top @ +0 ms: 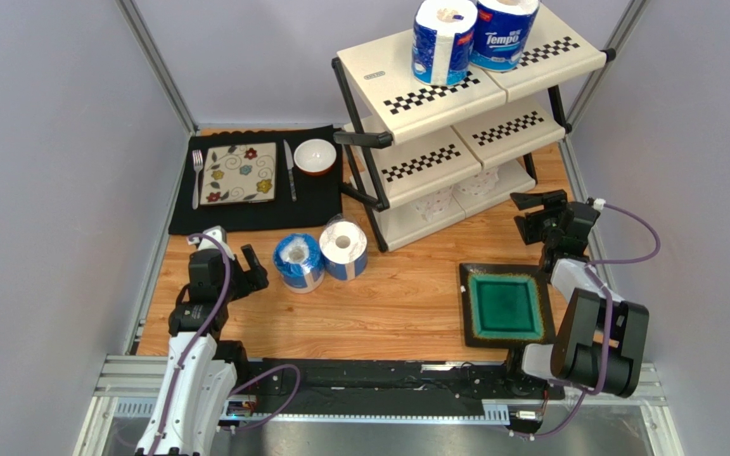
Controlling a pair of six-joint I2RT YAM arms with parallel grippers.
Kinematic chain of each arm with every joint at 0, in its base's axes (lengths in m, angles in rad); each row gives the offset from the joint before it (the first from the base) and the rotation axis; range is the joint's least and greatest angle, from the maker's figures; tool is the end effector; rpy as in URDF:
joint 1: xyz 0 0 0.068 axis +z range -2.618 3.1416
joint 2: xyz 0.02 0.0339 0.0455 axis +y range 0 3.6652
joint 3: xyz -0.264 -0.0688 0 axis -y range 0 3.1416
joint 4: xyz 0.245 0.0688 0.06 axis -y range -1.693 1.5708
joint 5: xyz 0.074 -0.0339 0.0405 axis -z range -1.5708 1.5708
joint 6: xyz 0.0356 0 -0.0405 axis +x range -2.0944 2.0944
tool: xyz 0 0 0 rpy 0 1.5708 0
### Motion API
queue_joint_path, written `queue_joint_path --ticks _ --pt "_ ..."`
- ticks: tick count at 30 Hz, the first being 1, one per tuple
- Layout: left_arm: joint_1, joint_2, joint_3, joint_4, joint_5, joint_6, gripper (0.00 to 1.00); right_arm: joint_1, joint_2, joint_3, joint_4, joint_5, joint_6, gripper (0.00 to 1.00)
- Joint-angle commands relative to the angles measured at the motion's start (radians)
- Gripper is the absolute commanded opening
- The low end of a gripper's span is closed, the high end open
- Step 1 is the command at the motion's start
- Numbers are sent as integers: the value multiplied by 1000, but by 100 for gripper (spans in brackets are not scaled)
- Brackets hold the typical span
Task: Place and organize the paper towels onto the shelf
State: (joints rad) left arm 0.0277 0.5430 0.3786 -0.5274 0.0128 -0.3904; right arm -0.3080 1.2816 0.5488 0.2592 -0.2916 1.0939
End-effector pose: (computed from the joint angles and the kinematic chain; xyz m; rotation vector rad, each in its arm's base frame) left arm 0.1299 0.0031 0.1991 -0.4646 2.2229 -0.2069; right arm 0.2539 -0.0700 0.1979 1.2145 1.7323 0.7790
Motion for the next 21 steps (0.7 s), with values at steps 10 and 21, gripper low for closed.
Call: queue_joint_path --ticks 10,21 --pt "0 2 -3 38 24 18 95 -42 309 160 491 -148 93 71" --pt "-2 9 -3 41 30 21 95 -60 525 260 669 -198 193 70"
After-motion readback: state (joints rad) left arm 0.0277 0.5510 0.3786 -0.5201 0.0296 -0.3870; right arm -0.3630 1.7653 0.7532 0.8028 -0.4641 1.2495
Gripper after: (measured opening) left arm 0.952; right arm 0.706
